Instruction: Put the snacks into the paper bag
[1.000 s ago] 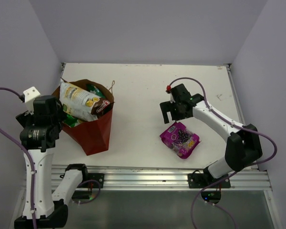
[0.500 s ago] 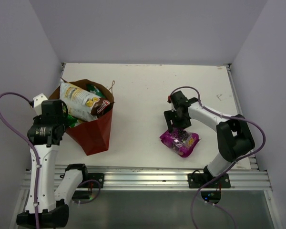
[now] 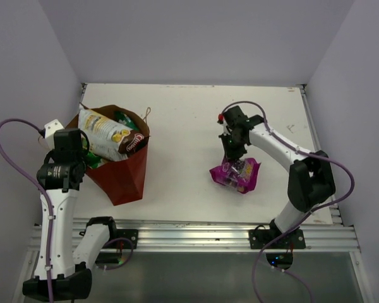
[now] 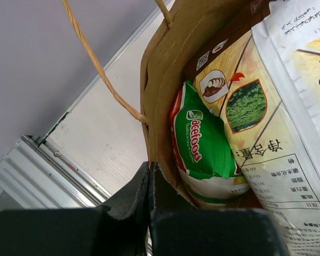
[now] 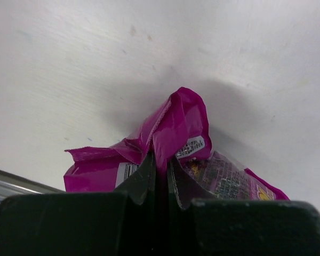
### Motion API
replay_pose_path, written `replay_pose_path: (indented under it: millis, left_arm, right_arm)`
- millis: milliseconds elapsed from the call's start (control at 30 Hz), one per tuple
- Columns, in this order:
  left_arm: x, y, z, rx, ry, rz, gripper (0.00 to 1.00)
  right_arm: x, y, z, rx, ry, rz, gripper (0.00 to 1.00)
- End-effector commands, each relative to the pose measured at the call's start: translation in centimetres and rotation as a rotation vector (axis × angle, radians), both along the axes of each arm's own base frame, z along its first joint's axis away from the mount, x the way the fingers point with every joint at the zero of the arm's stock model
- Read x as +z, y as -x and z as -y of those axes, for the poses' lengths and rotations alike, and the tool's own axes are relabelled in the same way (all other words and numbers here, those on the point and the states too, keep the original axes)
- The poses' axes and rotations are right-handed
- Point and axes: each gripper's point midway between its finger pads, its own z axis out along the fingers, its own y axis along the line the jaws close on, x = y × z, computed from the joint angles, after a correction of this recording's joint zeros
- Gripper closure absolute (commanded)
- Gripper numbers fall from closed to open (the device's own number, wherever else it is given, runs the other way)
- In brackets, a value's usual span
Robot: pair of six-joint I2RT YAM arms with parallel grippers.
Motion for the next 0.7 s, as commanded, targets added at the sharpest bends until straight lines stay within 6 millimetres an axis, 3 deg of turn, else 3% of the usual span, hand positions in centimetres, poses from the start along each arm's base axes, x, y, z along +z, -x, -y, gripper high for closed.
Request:
replay_pose_path:
  millis: [0,33,67,100,133,167,200,233,300,333,400,433,467,500,533,567,667]
  left_arm:
    - [0.6,-1.5,0.0,-0.029,-0.007,0.042,1.00]
    - [0.5,-1.7,0.0,-0.036,-0.004,0.037,1.00]
    - [0.5,-1.8,0.1,-0.040,-0.002,0.040,1.00]
    - [0.4,-1.9,0.2,-0.049,0.002,0.041,1.00]
    - [0.4,-2.1,0.3,-0.054,0.004,0.036,1.00]
    - [0.4,-2.2,0.4,-0.060,0.007,0.041,1.00]
    - [0.4,-2.3,0.4,-0.061,0.009,0.042,1.00]
    - [0.3,-2.3,0.4,-0.064,0.011,0.042,1.00]
    - [0.4,-2.6,0.6,-0.071,0.016,0.050,1.00]
    - [0.4,-2.6,0.6,-0.073,0.016,0.048,1.00]
    - [0.2,-2.7,0.7,-0.077,0.021,0.049,1.00]
    - [0.3,-2.7,0.8,-0.080,0.024,0.052,1.00]
    - [0.3,-2.8,0.8,-0.083,0.026,0.054,1.00]
    - [0.3,-2.8,0.9,-0.087,0.030,0.056,1.00]
    - [0.3,-2.8,0.9,-0.089,0.032,0.056,1.00]
    - [0.2,-2.8,1.0,-0.092,0.034,0.055,1.00]
    - [0.3,-2.7,1.0,-0.093,0.033,0.056,1.00]
  right_arm:
    - [11.0,-5.7,-3.4,0.005,-0.162,0.270,1.00]
    - [13.6,-6.9,-4.3,0.001,-0.210,0.330,1.00]
    - [19.2,-8.8,-6.3,0.019,-0.322,0.459,1.00]
    - [22.1,-9.7,-7.4,0.008,-0.388,0.511,1.00]
    - [27.4,-11.3,-9.1,0.025,-0.490,0.624,1.00]
    - [29.9,-11.7,-10.4,0.043,-0.560,0.661,1.00]
    - [32.5,-11.4,-12.4,0.069,-0.677,0.666,1.00]
    - [36.7,-12.0,-14.7,0.109,-0.790,0.754,1.00]
    - [40.5,-10.6,-18.2,0.167,-0.978,0.746,1.00]
    - [42.7,-10.2,-21.1,0.225,-1.077,0.783,1.00]
    - [43.9,-8.9,-24.5,0.266,-1.211,0.718,1.00]
    - [45.7,-6.5,-26.8,0.349,-1.308,0.706,1.00]
    - [43.4,-7.0,-29.3,0.359,-1.330,0.632,1.00]
    - [43.1,-6.1,-30.8,0.353,-1.386,0.549,1.00]
    - [43.6,-3.7,-32.8,0.425,-1.453,0.507,1.00]
    - [41.2,-3.6,-35.0,0.426,-1.451,0.440,1.00]
    - [39.6,0.4,-38.4,0.512,-1.450,0.369,1.00]
